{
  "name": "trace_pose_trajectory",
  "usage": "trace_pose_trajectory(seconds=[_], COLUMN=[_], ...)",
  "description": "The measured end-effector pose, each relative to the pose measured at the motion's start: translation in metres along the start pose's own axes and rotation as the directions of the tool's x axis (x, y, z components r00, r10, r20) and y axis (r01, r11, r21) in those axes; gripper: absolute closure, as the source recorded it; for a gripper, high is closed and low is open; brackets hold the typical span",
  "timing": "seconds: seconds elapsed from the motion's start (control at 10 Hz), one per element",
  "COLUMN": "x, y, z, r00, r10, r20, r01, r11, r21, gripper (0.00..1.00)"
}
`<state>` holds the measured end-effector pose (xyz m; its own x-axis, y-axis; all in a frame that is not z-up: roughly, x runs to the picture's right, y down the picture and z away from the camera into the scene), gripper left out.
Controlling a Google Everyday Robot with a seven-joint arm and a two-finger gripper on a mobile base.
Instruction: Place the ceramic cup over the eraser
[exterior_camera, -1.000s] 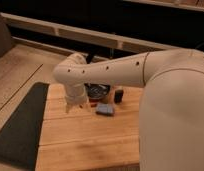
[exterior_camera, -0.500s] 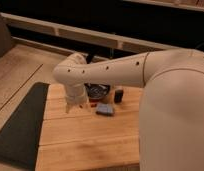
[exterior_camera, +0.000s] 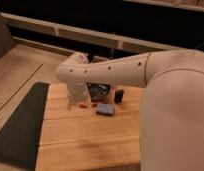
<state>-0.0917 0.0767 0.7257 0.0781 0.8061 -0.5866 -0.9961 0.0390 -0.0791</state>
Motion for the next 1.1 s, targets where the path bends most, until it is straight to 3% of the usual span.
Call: trace_pose_trajectory(seconds=[0.2,0.4,0.8,0.9,1.1], x=[-0.049,-0.067,-0.067,-0.070,-0.090], y=[-0.048,-0.094,-0.093,-0.107,-0.173], z=[-0.009,-0.022,-0.022,-0.021,-0.034], r00=[0.988,0.973,0.973,0.974,0.966], r10=[-0.022,-0.018,-0.025,-0.005,0.063], r20=[0.151,0.231,0.230,0.227,0.250], r01=[0.026,0.021,0.026,-0.001,-0.100], r11=[0.999,1.000,1.000,1.000,0.986], r21=[-0.027,-0.009,0.002,0.029,0.136], gripper=[0.35,0.35,0.35,0.35,0.35])
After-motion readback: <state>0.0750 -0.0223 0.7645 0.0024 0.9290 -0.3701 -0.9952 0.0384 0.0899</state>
